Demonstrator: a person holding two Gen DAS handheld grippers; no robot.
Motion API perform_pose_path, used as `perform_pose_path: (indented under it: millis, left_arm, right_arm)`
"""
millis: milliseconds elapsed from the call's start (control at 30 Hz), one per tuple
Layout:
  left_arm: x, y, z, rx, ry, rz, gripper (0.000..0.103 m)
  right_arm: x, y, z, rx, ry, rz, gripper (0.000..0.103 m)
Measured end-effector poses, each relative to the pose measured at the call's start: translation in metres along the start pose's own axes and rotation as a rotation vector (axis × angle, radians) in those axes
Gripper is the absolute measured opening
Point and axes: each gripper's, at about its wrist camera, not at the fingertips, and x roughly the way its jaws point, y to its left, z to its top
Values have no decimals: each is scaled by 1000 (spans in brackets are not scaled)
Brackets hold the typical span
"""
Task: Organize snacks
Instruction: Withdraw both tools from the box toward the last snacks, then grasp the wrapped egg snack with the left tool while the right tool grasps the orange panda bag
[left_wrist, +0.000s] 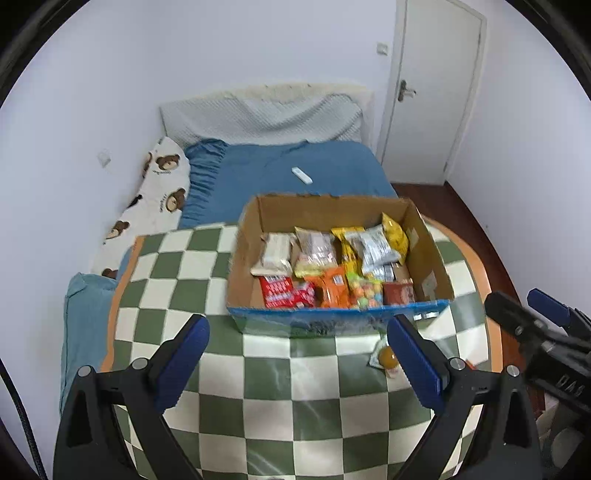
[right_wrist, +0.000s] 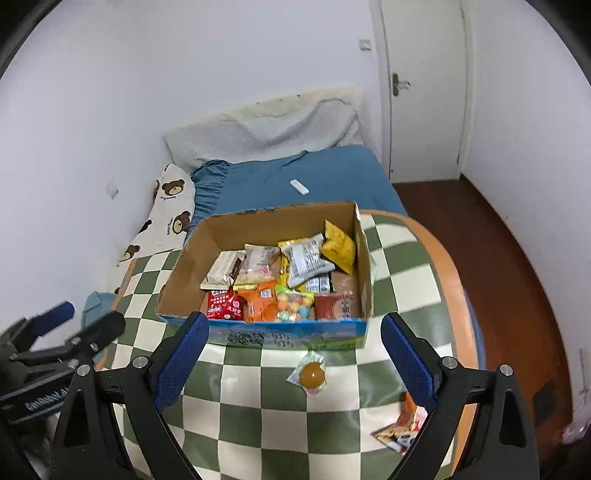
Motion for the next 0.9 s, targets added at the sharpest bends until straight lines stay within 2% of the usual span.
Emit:
perform_pose_path:
  millis: [233,333,433,667,733,800,900]
  left_arm:
    - [69,-55,-26,147,152,-11,99]
    - [102,-83,-36,213,231,-40,99]
    - [131,-110,-40,289,272,-46,99]
    - [192,-152,-49,414,393,-45,95]
    - [206,-160,-54,447,418,-34,91]
    - [216,-166,-59,471,444,-24,77]
    - [229,-173,-68,498,485,-16,56]
  right_arm:
    - [34,-85,-42,185,135,-79,96]
    - [54,-127,-65,289,202,-90,96]
    - [74,-162,-91,385,251,-91,96]
    - [127,-192,-135,485,376,-88,95]
    - [141,-193,-144,486,405,-96,92]
    - [151,-194,-152,495,424,-92,80]
    - [161,-193,-160,488,437,-85,67]
